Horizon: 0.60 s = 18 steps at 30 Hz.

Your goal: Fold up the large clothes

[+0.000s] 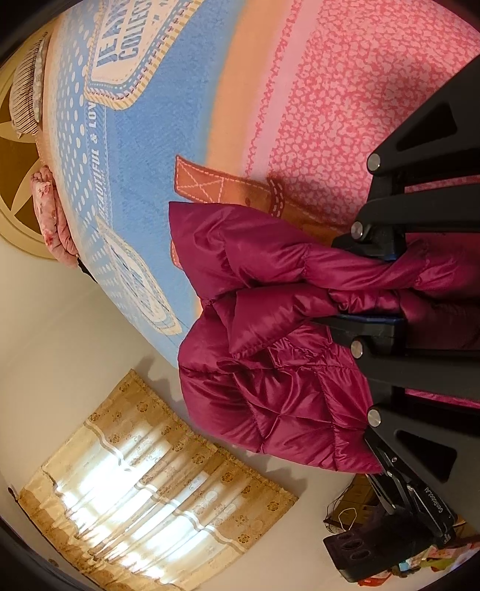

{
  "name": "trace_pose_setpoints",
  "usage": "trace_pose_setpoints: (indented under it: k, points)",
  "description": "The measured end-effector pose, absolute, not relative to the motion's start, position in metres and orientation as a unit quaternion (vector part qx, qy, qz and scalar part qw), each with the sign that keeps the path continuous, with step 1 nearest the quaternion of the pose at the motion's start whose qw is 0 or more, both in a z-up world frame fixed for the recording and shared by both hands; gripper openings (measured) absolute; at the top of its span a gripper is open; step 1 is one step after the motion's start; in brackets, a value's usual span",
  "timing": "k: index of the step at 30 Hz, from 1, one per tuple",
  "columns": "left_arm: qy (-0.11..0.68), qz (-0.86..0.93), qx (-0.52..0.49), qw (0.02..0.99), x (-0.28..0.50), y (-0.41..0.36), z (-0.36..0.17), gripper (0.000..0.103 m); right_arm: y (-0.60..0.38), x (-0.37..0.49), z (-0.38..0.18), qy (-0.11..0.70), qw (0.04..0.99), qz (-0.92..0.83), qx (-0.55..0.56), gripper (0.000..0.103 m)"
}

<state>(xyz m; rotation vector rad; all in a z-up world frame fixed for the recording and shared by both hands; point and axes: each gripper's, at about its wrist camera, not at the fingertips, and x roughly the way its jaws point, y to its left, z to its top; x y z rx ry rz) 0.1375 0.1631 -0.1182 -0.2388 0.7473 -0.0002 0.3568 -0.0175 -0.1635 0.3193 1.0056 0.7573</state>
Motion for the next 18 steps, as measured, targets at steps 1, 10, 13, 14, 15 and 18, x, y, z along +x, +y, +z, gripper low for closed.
trace_pose_setpoints:
  k: [1, 10, 13, 14, 15, 18]
  points:
    - [0.364, 0.001, -0.116, 0.924, 0.138, 0.162, -0.118, 0.029, -0.017, 0.357, -0.164, 0.468, 0.797, 0.352, 0.149, 0.02]
    - [0.364, 0.021, -0.086, 0.927, 0.151, 0.151, -0.114, 0.033, -0.014, 0.366, -0.158, 0.464, 0.81, 0.332, 0.138, 0.02]
    - [0.368, 0.032, -0.089, 0.925, 0.151, 0.157, -0.126, 0.042, -0.011, 0.364, -0.165, 0.467, 0.809, 0.329, 0.135, 0.02]
    - [0.367, 0.036, -0.089, 0.925, 0.149, 0.159, -0.128, 0.048, -0.01, 0.363, -0.167, 0.468, 0.809, 0.328, 0.135, 0.02]
    - [0.364, 0.041, -0.087, 0.927, 0.148, 0.16, -0.129, 0.05, -0.01, 0.363, -0.169, 0.469, 0.809, 0.327, 0.135, 0.02]
    - [0.359, 0.049, -0.07, 0.929, 0.146, 0.161, -0.133, 0.06, -0.009, 0.365, -0.174, 0.473, 0.808, 0.324, 0.137, 0.02]
